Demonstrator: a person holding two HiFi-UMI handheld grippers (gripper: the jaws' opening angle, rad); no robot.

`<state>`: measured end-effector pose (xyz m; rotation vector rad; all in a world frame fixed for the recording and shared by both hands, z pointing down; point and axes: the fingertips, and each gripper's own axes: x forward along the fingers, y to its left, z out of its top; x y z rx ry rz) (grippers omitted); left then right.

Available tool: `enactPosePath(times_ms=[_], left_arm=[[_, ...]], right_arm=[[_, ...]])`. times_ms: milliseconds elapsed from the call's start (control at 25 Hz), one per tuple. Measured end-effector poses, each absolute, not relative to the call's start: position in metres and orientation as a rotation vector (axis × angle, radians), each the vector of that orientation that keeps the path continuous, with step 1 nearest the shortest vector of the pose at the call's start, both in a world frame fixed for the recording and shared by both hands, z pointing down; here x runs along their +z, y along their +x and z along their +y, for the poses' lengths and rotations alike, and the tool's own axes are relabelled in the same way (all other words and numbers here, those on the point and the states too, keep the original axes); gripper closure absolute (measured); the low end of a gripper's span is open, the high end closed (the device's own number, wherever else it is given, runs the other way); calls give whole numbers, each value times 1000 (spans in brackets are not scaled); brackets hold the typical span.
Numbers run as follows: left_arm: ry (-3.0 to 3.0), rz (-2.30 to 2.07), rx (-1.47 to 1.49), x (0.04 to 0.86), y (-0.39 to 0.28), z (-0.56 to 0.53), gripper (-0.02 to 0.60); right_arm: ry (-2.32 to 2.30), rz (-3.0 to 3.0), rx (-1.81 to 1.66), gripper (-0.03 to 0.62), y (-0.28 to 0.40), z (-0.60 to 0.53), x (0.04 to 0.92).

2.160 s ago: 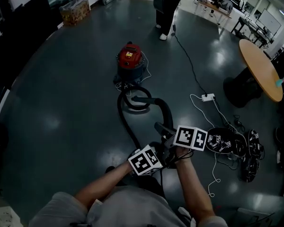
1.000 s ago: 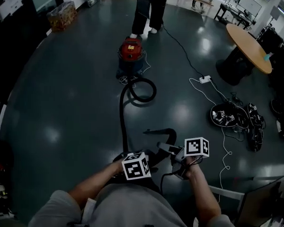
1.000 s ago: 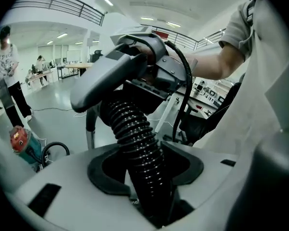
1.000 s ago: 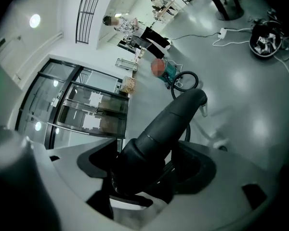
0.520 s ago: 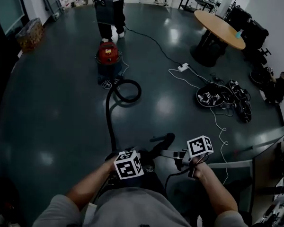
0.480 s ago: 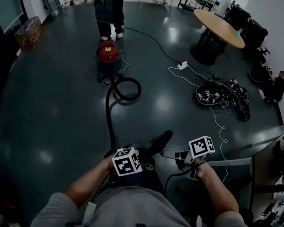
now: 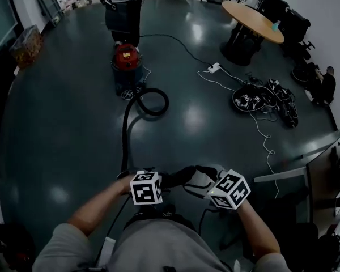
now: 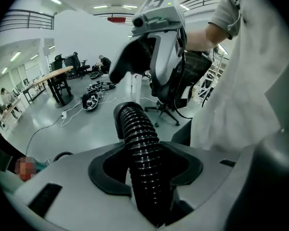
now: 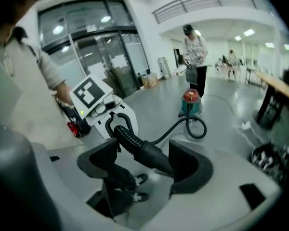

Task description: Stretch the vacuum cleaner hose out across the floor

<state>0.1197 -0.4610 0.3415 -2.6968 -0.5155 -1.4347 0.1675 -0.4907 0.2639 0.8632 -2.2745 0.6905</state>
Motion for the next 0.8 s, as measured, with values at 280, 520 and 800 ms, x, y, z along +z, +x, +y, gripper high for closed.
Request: enactPosePath(times_ms=[280,520,800], left_arm=[[-2418,-476,-1574,327,79,-433,387],[-2328,-486,-1575,278,79,-413,387],[-2382,-442,-1466,253,63,-396,387]], right_arm=[[551,-2288,107,256,133,-461,291],[200,-2249,-138,256,97,-427,303],[375,-2333,12,416,71,-402,275]])
